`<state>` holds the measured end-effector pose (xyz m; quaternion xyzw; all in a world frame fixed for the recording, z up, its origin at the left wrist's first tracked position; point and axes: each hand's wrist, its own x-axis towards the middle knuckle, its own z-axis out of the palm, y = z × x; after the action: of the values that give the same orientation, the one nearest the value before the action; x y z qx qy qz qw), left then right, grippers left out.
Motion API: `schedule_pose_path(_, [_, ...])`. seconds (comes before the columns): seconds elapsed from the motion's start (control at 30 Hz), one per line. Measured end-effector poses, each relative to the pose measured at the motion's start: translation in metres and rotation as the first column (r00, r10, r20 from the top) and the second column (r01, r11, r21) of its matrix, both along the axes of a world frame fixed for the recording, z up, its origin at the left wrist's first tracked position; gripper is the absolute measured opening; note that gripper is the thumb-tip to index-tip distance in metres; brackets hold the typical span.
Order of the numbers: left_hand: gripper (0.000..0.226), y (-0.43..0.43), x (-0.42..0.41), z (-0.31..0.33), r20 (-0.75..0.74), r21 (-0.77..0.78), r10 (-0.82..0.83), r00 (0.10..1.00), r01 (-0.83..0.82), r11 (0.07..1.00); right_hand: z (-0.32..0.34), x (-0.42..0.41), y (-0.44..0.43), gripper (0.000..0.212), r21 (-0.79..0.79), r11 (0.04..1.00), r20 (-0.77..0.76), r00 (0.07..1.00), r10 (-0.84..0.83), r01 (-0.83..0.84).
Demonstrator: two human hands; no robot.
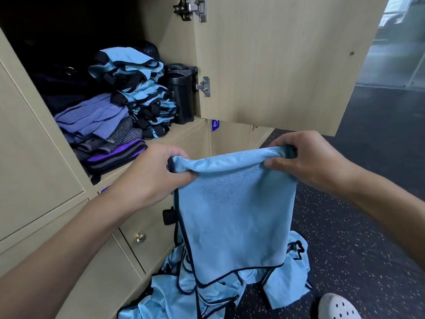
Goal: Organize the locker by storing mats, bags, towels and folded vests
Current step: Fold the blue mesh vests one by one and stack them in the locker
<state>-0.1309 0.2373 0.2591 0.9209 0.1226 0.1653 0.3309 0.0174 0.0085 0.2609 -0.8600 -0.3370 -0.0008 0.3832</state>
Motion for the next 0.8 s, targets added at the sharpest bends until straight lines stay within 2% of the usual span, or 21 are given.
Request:
schedule_pose_path(0.1, [0.014, 0.002, 0.002, -0.005, 0.021, 0.162, 0.037, 0.999, -0.04, 0.986, -0.002, 0.002, -0.001, 0.011, -0.068, 0.998, 0.077, 0.997, -0.001, 0.006])
schedule_pose_path(0.23, [0.021, -0.001, 0.006, -0.006, 0.036, 0.192, 0.04, 0.999, -0.046, 0.98, -0.003, 0.002, -0.002, 0.021, -0.099, 0.995, 0.143, 0.99, 0.007, 0.007])
schedule_pose_path(0.3, [0.03, -0.006, 0.008, -0.006, 0.035, 0.144, 0.063, 0.997, -0.067, 0.987, -0.002, 0.0, -0.001, 0.028, -0.066, 0.997, 0.125, 0.992, -0.031, 0.039])
schedule_pose_path(0.43, [0.04, -0.015, 0.012, -0.009, 0.024, -0.079, 0.171, 0.985, -0.168, 0.983, 0.0, -0.007, 0.004, 0.036, -0.07, 0.992, 0.065, 0.993, -0.101, 0.105])
schedule_pose_path(0.53, [0.042, -0.025, 0.014, -0.011, -0.03, -0.306, 0.198, 0.98, -0.197, 0.931, -0.001, -0.014, 0.011, 0.032, -0.06, 0.995, -0.126, 0.988, -0.089, 0.082])
schedule_pose_path(0.63, [0.041, -0.033, 0.018, -0.014, -0.052, -0.453, 0.209, 0.976, -0.21, 0.867, -0.004, -0.027, 0.02, 0.03, 0.069, 0.997, -0.349, 0.937, -0.007, 0.033])
schedule_pose_path(0.73, [0.032, -0.043, 0.02, -0.014, -0.074, -0.529, 0.167, 0.983, -0.181, 0.829, -0.005, -0.04, 0.028, 0.027, 0.241, 0.97, -0.57, 0.804, 0.171, -0.036])
schedule_pose_path(0.8, [0.027, -0.049, 0.018, -0.009, -0.087, -0.597, 0.066, 0.994, -0.105, 0.796, -0.003, -0.046, 0.032, 0.028, 0.341, 0.938, -0.643, 0.711, 0.285, -0.067])
